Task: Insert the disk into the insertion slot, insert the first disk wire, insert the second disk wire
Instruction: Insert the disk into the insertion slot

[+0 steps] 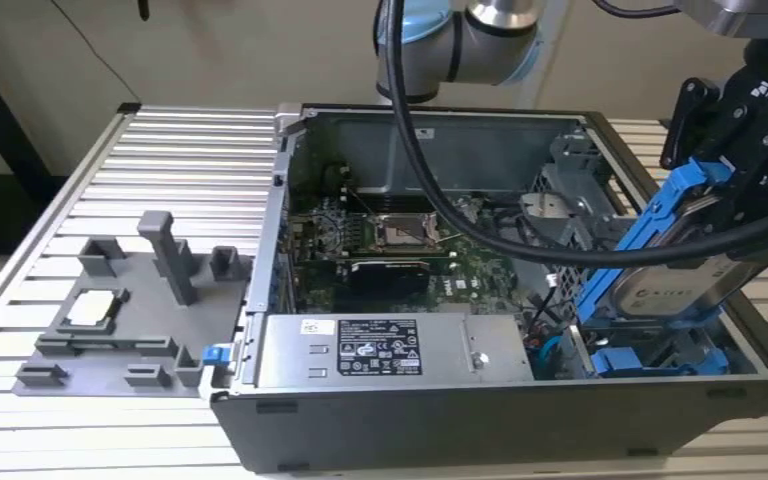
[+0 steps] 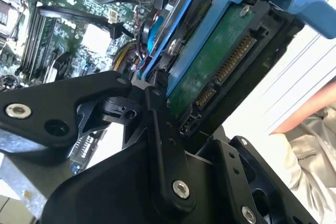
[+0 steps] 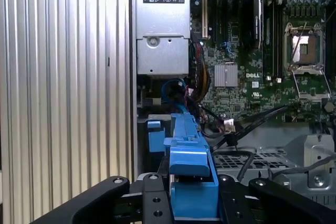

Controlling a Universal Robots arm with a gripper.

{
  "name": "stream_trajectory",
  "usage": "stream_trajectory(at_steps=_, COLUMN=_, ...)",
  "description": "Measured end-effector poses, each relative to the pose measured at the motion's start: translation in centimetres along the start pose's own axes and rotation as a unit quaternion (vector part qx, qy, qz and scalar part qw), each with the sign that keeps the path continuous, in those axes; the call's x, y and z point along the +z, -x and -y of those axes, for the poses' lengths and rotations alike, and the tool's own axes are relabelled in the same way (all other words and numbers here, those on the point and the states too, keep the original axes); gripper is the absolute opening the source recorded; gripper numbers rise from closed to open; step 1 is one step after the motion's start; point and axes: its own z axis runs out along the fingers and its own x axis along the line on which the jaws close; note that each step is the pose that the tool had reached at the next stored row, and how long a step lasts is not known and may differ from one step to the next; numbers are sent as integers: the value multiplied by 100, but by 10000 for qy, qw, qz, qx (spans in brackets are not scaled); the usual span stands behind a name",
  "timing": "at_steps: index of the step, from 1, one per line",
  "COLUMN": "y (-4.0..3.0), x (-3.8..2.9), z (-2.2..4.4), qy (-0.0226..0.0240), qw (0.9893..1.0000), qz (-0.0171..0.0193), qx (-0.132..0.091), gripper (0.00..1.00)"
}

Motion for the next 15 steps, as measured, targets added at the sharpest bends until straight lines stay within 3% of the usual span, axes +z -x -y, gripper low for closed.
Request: stream_trajectory(at_steps=15, y=-2, x=123, z=79, qy=0, qw=10000, qz=1, qx=-6, gripper=33)
